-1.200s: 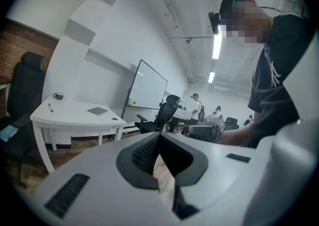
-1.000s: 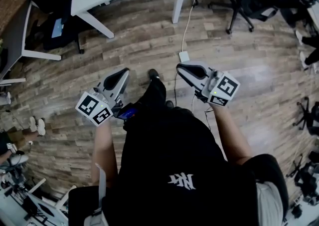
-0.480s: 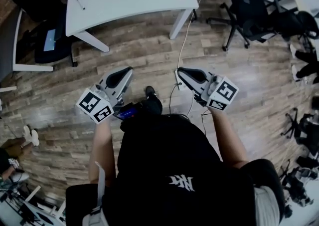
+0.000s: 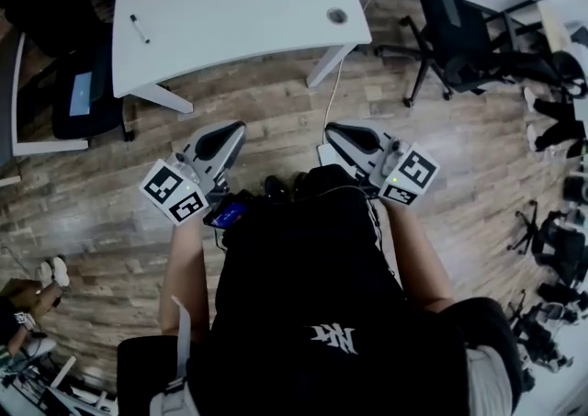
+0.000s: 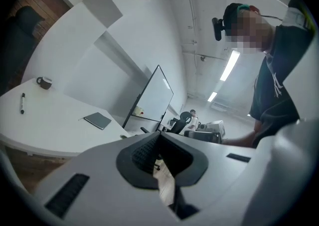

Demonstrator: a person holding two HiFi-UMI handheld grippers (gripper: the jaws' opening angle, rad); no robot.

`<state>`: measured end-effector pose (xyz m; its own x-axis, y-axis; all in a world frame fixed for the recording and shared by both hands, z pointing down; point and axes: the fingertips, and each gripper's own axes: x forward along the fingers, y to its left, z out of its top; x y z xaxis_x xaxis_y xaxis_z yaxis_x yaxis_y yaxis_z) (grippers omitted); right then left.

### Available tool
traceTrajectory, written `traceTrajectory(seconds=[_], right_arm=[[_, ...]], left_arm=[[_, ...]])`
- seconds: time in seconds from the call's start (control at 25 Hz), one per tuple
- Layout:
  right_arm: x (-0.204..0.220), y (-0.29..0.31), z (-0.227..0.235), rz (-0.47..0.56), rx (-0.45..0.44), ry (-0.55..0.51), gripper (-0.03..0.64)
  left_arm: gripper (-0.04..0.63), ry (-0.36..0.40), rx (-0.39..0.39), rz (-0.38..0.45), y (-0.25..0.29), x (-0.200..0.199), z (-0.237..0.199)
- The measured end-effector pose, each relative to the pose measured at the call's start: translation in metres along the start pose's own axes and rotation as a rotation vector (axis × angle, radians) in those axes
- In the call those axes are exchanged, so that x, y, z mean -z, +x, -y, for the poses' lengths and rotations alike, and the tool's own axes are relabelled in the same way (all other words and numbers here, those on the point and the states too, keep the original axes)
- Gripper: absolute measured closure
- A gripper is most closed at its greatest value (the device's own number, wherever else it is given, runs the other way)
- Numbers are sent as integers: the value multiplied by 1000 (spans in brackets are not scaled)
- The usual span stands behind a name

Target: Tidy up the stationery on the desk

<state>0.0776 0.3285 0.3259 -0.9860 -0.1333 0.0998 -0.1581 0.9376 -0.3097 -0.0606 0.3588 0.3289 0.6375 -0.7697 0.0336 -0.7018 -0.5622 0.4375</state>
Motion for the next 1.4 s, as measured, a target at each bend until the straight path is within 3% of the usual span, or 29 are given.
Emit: traceTrajectory(seconds=[0.32, 0.88, 1.0, 1.12, 1.4], right_arm=[[-16, 19, 48, 16, -28, -1, 577], [-78, 54, 205, 51, -123, 14, 577], [-98, 66, 237, 51, -148, -7, 577], [-111, 70, 264, 62, -169, -13, 577], [-119, 97, 323, 74, -102, 9, 577]], left_arm=[[592, 16, -11, -18, 34, -17, -36], [592, 79, -45, -136, 155, -72, -102], [592, 57, -12, -139, 179, -90, -113], [592, 73, -37, -136, 200, -104, -131], [592, 81, -86, -175, 231, -123, -174]])
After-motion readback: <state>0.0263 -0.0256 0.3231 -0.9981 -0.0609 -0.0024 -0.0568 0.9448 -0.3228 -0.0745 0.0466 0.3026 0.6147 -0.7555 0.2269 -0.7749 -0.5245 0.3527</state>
